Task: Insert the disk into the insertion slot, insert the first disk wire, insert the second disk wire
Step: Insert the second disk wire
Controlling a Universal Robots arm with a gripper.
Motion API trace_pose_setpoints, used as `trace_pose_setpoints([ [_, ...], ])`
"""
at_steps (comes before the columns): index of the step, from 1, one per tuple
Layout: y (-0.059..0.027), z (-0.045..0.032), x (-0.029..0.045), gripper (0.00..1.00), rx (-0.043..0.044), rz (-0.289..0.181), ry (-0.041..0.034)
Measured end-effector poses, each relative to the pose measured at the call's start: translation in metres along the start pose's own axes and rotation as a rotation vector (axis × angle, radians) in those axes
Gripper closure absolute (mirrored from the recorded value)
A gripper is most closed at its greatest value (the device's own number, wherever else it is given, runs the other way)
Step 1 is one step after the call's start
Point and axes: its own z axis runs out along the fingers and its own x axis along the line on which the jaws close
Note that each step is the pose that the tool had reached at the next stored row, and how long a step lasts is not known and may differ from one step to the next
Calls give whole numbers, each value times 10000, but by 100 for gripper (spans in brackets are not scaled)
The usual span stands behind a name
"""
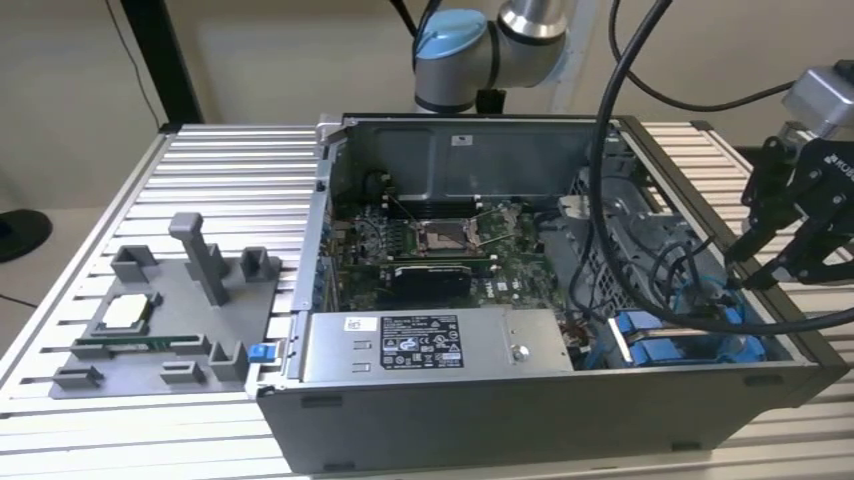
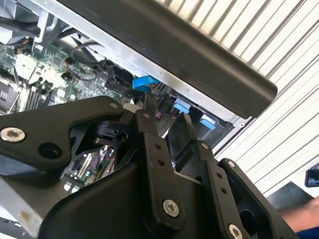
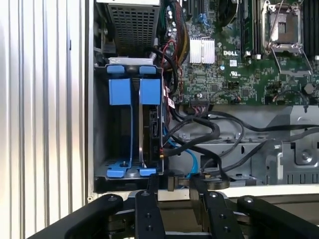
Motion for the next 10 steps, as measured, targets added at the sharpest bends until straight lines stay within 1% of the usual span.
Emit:
trace_pose_setpoints([
  [1, -3, -1, 4, 0, -61, 5, -8],
  [2, -6, -2, 9, 0, -96, 8, -27],
  [3, -8, -2, 14, 0, -103, 10, -56],
  [6, -10, -3, 22, 0, -93, 125, -136],
  [10, -10, -3, 23, 0, -51, 506, -196],
])
